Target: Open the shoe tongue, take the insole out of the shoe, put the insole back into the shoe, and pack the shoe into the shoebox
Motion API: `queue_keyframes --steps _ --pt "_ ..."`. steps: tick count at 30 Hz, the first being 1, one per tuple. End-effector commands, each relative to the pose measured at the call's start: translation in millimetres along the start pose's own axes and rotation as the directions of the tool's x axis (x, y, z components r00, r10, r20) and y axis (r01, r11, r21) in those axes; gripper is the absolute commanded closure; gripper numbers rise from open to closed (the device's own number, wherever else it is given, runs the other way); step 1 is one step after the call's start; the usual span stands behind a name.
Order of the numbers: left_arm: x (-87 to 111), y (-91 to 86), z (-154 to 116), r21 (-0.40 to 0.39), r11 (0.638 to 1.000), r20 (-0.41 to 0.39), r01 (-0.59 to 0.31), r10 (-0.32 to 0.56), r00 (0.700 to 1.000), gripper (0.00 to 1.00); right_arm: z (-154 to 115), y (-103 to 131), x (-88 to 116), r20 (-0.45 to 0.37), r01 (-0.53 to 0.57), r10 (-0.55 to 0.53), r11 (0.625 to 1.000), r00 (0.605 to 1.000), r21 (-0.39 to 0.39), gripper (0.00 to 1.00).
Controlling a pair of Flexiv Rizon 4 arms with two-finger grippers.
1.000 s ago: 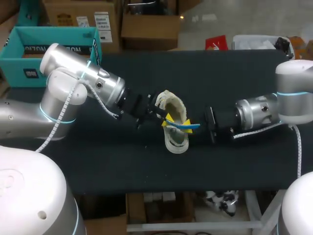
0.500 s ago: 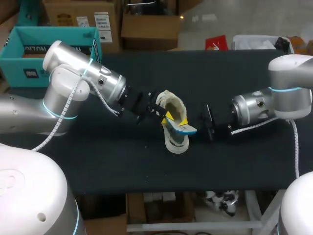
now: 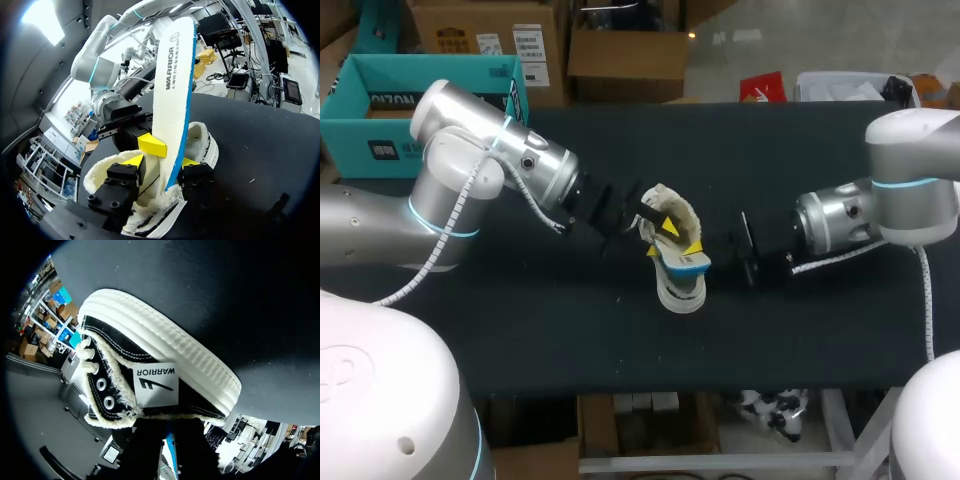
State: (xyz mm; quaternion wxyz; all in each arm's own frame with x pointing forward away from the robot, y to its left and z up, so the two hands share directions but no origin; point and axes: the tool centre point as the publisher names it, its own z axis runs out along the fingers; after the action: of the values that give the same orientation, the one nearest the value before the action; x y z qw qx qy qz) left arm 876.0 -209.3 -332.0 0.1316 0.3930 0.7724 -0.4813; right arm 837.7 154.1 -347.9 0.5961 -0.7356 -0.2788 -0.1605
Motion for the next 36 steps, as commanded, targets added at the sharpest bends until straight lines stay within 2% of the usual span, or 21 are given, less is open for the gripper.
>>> queue_keyframes --steps 1,3,7,10,12,13,14,23,24,25,26,27,31,32,33,36 --pt "9.0 -14.0 -5.6 0.003 1.0 0.024 -0.019 0.019 1.0 0.18 -3.0 1.3 -4.9 -0.023 0.0 0.001 1.0 1.0 0.002 1.0" --pt "11.9 -20.6 -7.1 0.014 0.999 0.024 -0.035 0.035 0.999 0.29 -4.5 1.9 -5.3 -0.03 -0.002 0.002 1.0 1.0 0.001 1.0" --pt "18.1 -31.8 -7.3 0.037 0.998 0.022 -0.06 0.059 0.998 0.4 -6.4 2.7 -5.6 -0.041 -0.006 0.006 1.0 0.999 -0.002 1.0" --pt "22.0 -38.4 -8.1 0.054 0.996 0.019 -0.076 0.075 0.997 0.55 -7.9 2.6 -5.7 -0.045 -0.008 0.008 1.0 0.999 -0.006 1.0" --pt "23.2 -42.3 -8.5 0.064 0.994 0.02 -0.086 0.085 0.996 0.74 -8.3 2.6 -5.9 -0.046 -0.009 0.008 1.0 0.999 -0.008 1.0" --pt "23.3 -43.5 -8.1 0.062 0.994 0.02 -0.093 0.092 0.996 0.97 -8.5 2.8 -5.9 -0.047 -0.01 0.009 1.0 0.999 -0.009 1.0" --pt "22.7 -44.1 -6.8 0.061 0.994 0.019 -0.095 0.094 0.995 1.0 -8.8 3.2 -6.0 -0.047 -0.01 0.01 1.0 0.999 -0.009 1.0" --pt "19.1 -40.8 0.2 0.035 0.995 0.008 -0.094 0.094 0.996 1.0 -9.0 3.7 -6.8 -0.046 -0.013 0.013 1.0 0.999 -0.005 1.0" --pt "18.7 -40.3 0.5 0.032 0.995 0.008 -0.094 0.094 0.996 1.0 -8.7 2.4 -7.4 -0.043 -0.013 0.013 1.0 0.999 0.0 0.89" --pt "18.5 -39.9 0.6 0.03 0.995 0.007 -0.094 0.094 0.996 1.0 -8.3 0.5 -8.1 -0.041 -0.013 0.013 1.0 0.999 0.002 0.62" --pt "18.5 -39.8 0.5 0.029 0.995 0.007 -0.093 0.093 0.996 1.0 -8.6 -2.5 -8.7 -0.038 -0.012 0.012 1.0 0.999 -0.004 0.2" --pt "18.4 -39.5 0.4 0.028 0.995 0.007 -0.092 0.092 0.996 1.0 -8.9 -5.6 -9.6 -0.035 -0.013 0.013 1.0 0.999 -0.007 0.0" --pt "18.6 -37.5 -1.7 0.021 0.996 0.007 -0.089 0.089 0.996 1.0 -13.0 -19.6 -14.4 -0.033 -0.02 0.019 0.999 0.999 -0.03 0.0" --pt "18.9 -37.0 -2.1 0.018 0.996 0.008 -0.087 0.087 0.996 1.0 -13.8 -22.4 -15.1 -0.035 -0.018 0.017 0.999 0.999 -0.036 0.16" --pt "19.1 -36.7 -2.3 0.018 0.996 0.009 -0.086 0.085 0.996 1.0 -14.1 -24.6 -15.5 -0.034 -0.017 0.016 0.999 0.999 -0.039 0.46" --pt "19.4 -36.3 -2.4 0.017 0.996 0.011 -0.082 0.082 0.997 1.0 -13.0 -27.4 -15.4 -0.033 -0.007 0.006 0.999 0.999 -0.04 0.66"
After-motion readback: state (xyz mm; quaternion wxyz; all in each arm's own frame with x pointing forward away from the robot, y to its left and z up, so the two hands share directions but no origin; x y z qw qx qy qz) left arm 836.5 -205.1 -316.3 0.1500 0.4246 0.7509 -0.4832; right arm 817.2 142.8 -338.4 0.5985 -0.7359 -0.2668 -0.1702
